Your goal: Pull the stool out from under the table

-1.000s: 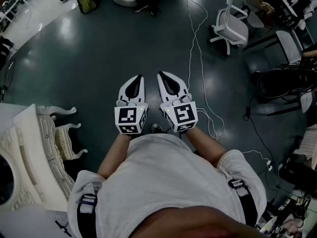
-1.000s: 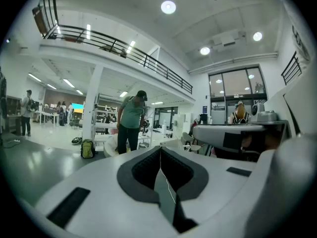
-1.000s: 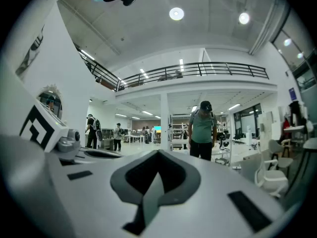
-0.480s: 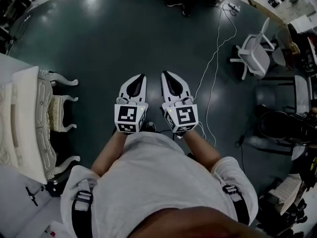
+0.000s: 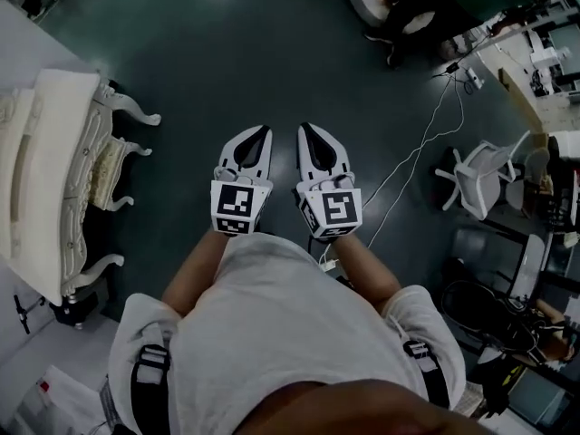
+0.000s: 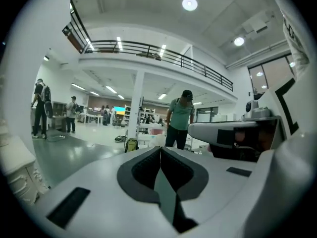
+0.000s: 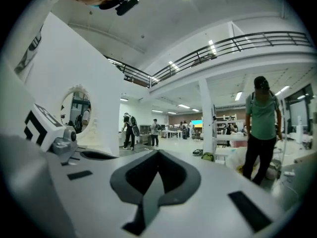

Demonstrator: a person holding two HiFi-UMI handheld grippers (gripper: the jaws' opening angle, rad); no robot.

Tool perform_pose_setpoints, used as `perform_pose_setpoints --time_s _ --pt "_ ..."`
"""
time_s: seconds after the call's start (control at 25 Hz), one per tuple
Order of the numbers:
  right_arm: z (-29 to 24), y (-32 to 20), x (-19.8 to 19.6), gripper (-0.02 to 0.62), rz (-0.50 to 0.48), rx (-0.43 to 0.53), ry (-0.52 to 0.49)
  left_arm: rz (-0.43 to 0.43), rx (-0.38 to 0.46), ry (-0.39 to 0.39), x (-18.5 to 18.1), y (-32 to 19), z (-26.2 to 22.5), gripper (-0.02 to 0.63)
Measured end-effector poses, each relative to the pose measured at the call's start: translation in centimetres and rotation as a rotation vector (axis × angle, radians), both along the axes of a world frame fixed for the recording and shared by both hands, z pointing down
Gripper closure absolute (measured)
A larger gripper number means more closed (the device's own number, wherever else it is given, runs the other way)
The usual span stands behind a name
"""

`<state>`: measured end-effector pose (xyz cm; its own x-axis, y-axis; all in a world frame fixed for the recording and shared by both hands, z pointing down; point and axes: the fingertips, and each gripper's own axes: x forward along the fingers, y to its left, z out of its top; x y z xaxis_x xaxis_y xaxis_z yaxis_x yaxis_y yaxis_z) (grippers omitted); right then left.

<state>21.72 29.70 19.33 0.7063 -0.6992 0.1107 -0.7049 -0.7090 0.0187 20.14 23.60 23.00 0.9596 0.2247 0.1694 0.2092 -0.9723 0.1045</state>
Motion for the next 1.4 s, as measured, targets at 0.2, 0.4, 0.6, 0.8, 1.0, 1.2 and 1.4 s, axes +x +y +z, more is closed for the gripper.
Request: perform_pose_setpoints --time_s 0.2,0.4,0.6,0.8,1.0,1.2,1.4 --pt "-0.2 -10.1 2.8 0.583 -0.167 -0.043 0.006 -0.123 -0.022 -0.016 2.4 -9.1 0.5 0.597" --pt "0.8 -18.5 3.1 0.583 -0.386 -0.088 -0.009 -0.333 -0.044 -0.040 2.1 -17.6 1.4 0.597" --pt "1.8 -24.4 0.9 0.583 -0.619 -0.107 -0.017 -0.537 -0.062 -0.068 -0.9 -22.4 2.5 0.597" --pt "2.3 -28.2 -3.6 0.583 -0.928 -0.097 -0.029 -0.837 -0.065 -0.063 -6.2 -25.1 2.2 0.597" --pt "3.4 -27.4 -8.4 0.583 -1.145 -0.080 -0.045 -1.047 -0.065 -0.092 -11.7 -23.1 3.4 0.597" --pt "4.1 -26.2 -12.5 0.583 -1.317 -0.056 -0.029 -1.178 -0.053 -0.127 -15.9 -20.2 4.3 0.597" --pt "5.4 -26.3 -15.9 0.583 -1.394 -0.073 -0.033 -1.262 -0.083 -0.142 -19.6 -20.8 5.8 0.597"
